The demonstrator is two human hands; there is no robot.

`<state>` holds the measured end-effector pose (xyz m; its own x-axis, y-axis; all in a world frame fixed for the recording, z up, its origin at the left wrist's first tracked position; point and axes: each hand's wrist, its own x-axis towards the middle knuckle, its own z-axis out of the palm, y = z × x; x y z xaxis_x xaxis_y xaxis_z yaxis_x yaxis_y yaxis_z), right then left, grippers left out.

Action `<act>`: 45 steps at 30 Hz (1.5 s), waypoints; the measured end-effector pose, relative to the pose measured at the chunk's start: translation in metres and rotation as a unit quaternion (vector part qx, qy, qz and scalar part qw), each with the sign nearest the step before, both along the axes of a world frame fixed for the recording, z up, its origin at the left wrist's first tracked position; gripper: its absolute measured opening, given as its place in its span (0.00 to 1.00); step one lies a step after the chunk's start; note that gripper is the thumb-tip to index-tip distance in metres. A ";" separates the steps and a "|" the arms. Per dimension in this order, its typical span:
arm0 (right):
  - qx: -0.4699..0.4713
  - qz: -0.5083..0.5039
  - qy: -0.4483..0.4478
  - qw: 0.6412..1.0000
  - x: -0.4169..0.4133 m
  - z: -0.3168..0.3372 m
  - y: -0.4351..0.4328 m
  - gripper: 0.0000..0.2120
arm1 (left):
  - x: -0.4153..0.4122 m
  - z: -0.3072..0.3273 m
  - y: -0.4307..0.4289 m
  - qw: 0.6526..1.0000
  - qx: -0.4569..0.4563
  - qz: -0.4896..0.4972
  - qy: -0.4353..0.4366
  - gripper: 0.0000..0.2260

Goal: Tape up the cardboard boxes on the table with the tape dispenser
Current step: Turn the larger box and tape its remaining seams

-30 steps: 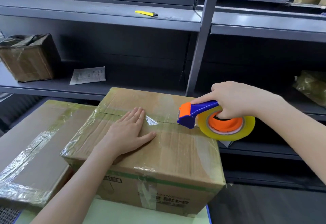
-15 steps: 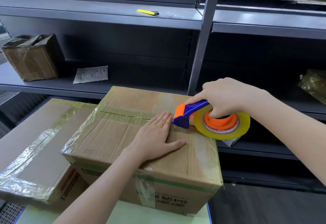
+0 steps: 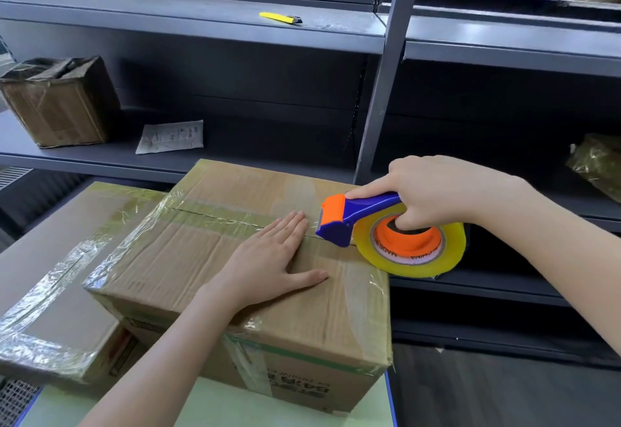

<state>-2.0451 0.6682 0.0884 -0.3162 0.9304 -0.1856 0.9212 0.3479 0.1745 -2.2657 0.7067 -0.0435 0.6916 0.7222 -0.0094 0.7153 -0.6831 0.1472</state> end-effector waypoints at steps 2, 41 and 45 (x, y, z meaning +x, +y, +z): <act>-0.003 0.004 0.013 1.000 0.003 -0.002 -0.001 0.32 | 0.002 0.000 0.000 1.000 -0.006 0.002 0.001 0.48; -0.022 -0.142 0.112 0.983 0.111 -0.043 -0.070 0.37 | 0.077 -0.001 -0.033 0.998 0.044 0.026 0.027 0.53; -0.033 -0.126 0.098 0.987 0.113 -0.054 -0.066 0.36 | 0.076 -0.003 -0.036 0.999 0.052 0.009 0.015 0.46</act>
<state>-1.9323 0.6022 0.0340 -0.1120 0.9718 -0.2074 0.9937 0.1080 -0.0303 -2.1896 0.6710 -0.0464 0.6791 0.7326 0.0458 0.7306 -0.6806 0.0552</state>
